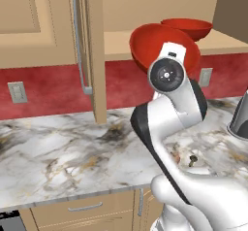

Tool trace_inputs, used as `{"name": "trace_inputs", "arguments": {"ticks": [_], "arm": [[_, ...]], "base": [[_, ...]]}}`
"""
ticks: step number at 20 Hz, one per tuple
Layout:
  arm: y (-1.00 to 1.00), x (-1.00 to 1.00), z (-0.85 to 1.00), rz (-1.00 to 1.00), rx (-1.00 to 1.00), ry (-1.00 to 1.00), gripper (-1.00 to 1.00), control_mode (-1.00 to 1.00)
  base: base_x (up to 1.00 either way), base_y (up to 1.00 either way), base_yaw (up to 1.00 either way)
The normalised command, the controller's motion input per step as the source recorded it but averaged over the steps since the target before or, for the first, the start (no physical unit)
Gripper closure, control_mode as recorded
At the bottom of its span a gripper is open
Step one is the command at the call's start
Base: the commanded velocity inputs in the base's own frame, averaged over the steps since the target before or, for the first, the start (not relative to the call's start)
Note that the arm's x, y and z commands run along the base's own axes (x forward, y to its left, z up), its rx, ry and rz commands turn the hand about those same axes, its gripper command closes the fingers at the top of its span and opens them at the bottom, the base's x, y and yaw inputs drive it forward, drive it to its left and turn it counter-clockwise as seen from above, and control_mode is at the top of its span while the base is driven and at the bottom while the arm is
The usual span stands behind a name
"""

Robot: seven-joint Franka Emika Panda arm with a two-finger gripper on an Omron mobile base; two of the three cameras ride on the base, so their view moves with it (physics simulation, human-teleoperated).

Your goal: Pick both bowls and place them on the counter. Then place the mushroom in one bowl and place the peach in the other bowl.

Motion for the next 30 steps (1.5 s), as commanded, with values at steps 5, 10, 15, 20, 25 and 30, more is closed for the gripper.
{"name": "trace_inputs", "arguments": {"ticks": [5, 10, 15, 20, 25, 30], "arm": [[0.0, -0.89, -0.4, -0.05, 0.06, 0.01, 1.0, -1.0], [0.07, -0.26, -0.71, 0.0, -0.01, 0.11, 1.0, -1.0], [0.15, -0.01, -0.97, 0.0, -0.03, 0.15, 1.0, -1.0], [0.28, 0.27, -0.91, 0.0, -0.02, 0.12, 1.0, -1.0], [0.22, 0.38, -0.8, 0.01, -0.05, 0.06, 1.0, -1.0], [0.0, 0.34, -0.65, 0.02, -0.08, 0.02, 1.0, -1.0]], "base": [[0.0, 0.0, 0.0], [0.0, 0.0, 0.0], [0.0, 0.0, 0.0], [0.0, 0.0, 0.0], [0.0, 0.0, 0.0], [0.0, 0.0, 0.0]]}}
